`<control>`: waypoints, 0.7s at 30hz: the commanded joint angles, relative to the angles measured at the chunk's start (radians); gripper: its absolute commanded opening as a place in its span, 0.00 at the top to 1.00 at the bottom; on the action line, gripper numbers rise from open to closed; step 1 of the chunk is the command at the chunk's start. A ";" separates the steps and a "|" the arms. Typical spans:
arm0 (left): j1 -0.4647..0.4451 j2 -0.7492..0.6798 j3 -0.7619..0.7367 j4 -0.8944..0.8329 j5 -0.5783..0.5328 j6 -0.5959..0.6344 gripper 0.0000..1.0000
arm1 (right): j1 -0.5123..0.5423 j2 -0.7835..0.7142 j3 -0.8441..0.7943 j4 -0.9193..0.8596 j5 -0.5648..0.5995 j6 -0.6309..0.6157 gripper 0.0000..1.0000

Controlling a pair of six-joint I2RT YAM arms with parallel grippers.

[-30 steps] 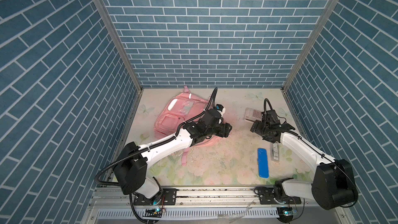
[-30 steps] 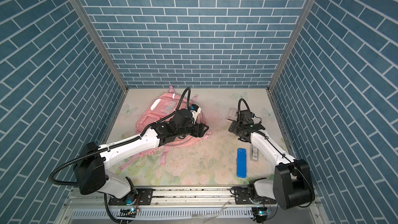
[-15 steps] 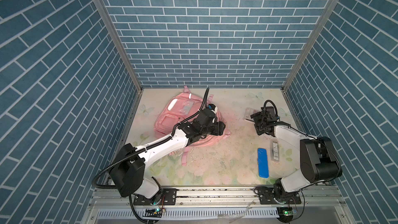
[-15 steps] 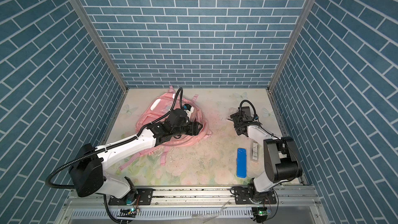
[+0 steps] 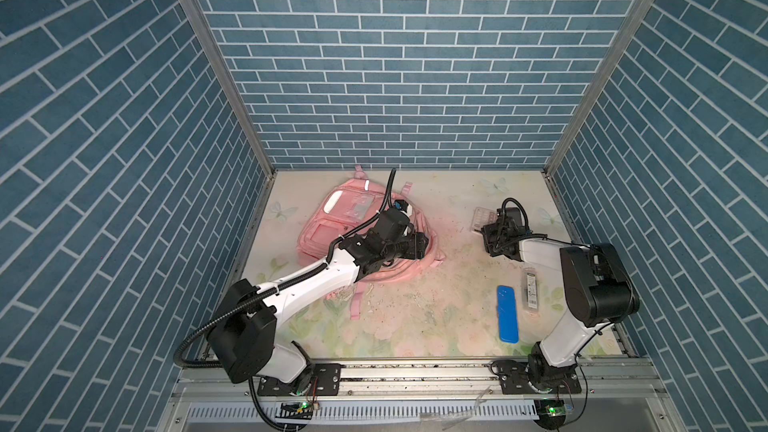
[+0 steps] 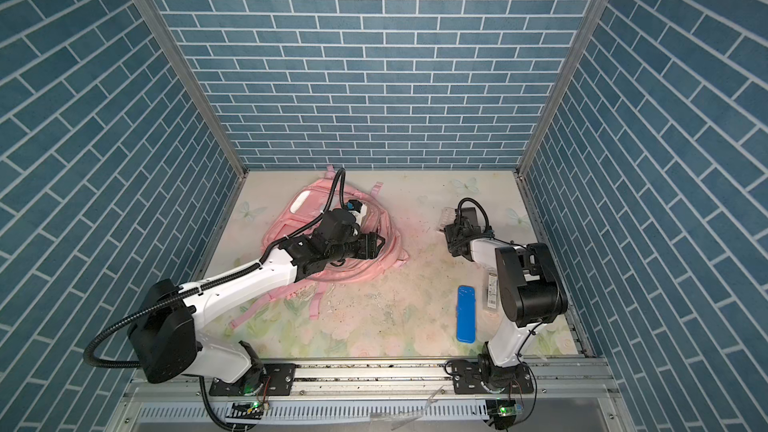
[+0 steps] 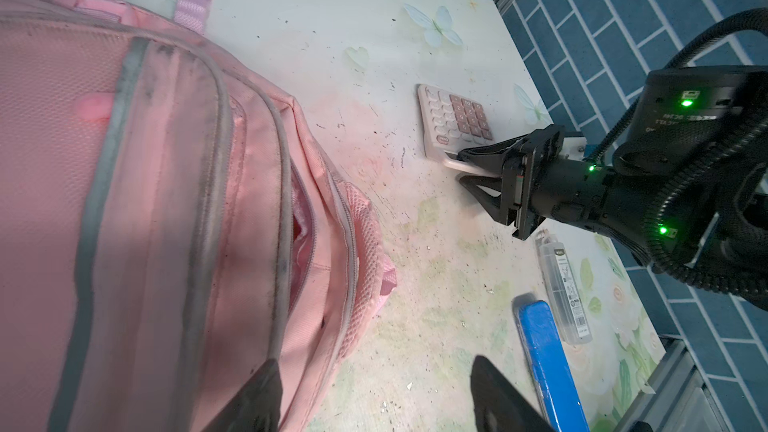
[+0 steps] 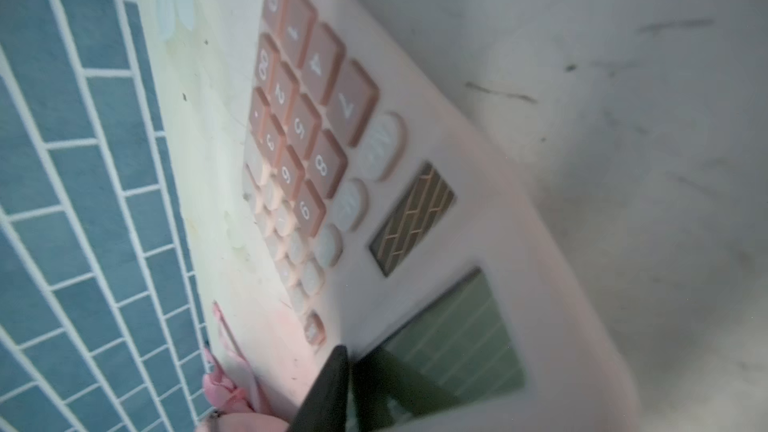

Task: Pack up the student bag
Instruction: 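Grasp the white-and-pink calculator with the right gripper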

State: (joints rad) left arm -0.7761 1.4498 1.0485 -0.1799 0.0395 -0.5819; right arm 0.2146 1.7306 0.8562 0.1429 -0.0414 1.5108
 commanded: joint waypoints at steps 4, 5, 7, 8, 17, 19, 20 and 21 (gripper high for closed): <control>0.022 -0.038 0.014 -0.089 -0.065 0.043 0.27 | -0.003 -0.015 0.018 -0.061 0.017 -0.027 0.81; 0.029 -0.041 0.013 -0.099 -0.073 0.050 0.27 | -0.002 -0.024 0.017 -0.065 0.017 -0.035 0.84; 0.040 -0.043 0.016 -0.121 -0.088 0.068 0.27 | -0.002 -0.040 0.015 -0.067 0.013 -0.057 0.87; 0.046 -0.039 0.020 -0.141 -0.101 0.081 0.27 | -0.002 -0.051 0.014 -0.073 0.010 -0.070 0.89; 0.046 0.111 0.115 -0.312 -0.168 0.168 0.25 | 0.026 -0.236 0.014 -0.125 -0.113 -0.294 0.98; 0.044 0.139 0.123 -0.310 -0.181 0.169 0.24 | 0.053 -0.291 0.010 -0.177 -0.093 -0.339 0.98; 0.043 0.150 0.129 -0.310 -0.193 0.169 0.24 | 0.067 -0.319 0.005 -0.201 -0.080 -0.355 0.98; 0.043 0.164 0.137 -0.316 -0.216 0.166 0.24 | 0.082 -0.345 -0.004 -0.215 -0.074 -0.371 0.98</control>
State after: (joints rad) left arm -0.7319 1.5887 1.1545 -0.4412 -0.1143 -0.4320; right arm 0.2642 1.4574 0.8680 -0.0055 -0.1173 1.2362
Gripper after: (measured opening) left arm 0.759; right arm 0.125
